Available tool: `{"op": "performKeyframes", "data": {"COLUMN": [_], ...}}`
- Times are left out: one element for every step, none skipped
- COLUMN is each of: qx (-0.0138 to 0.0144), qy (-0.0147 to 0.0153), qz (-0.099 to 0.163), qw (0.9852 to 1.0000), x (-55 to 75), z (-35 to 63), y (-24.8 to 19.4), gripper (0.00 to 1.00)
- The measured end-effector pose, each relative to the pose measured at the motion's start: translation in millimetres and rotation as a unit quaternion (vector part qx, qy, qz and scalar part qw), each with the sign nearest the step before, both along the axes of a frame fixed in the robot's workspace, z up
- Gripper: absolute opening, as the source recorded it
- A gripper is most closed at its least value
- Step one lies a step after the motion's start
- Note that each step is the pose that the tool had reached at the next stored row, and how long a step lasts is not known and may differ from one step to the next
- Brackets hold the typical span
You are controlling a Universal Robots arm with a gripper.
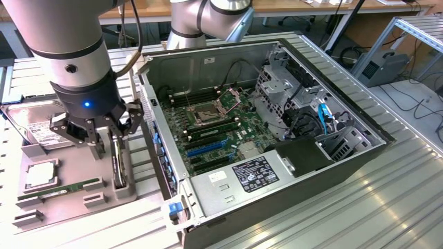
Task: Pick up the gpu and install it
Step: 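Pick up the gpu and move the gpu toward the slot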
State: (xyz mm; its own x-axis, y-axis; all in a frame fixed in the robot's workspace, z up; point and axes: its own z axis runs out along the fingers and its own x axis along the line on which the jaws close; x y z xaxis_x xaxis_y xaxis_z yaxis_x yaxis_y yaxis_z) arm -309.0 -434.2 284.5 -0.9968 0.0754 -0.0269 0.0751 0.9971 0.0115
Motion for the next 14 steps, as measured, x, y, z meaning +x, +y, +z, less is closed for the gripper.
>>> {"op": "performKeyframes", "data": {"qx": [0.0, 0.0, 0.0, 0.0, 0.0, 0.0, 0.0, 0.0, 0.0, 0.0, -0.0001, -0.0002, -0.0002, -0.0003], "qy": [0.0, 0.0, 0.0, 0.0, 0.0, 0.0, 0.0, -0.0001, 0.0, 0.0, 0.0, 0.0, 0.0001, 0.0], "qz": [0.0, 0.0, 0.0, 0.0, 0.0, 0.0, 0.0, 0.0, 0.0, 0.0, 0.0, 0.0, 0.0, 0.0], "qw": [1.0, 1.0, 1.0, 1.0, 1.0, 1.0, 1.0, 1.0, 1.0, 1.0, 1.0, 1.0, 1.0, 1.0], "x": [0.0, 0.0, 0.0, 0.0, 0.0, 0.0, 0.0, 0.0, 0.0, 0.0, 0.0, 0.0, -0.1, 0.0], "z": [-0.3, -0.6, -0.9, -1.3, -1.6, -2.0, -2.4, -2.9, -3.6, -4.2, -4.8, -5.5, -6.1, -6.8], "y": [0.0, 0.0, 0.0, 0.0, 0.0, 0.1, 0.1, 0.2, 0.3, 0.4, 0.5, 0.8, 1.3, 2.1], "gripper": [0.42, 0.42, 0.42, 0.42, 0.42, 0.42, 0.42, 0.42, 0.42, 0.42, 0.42, 0.42, 0.42, 0.42]}}
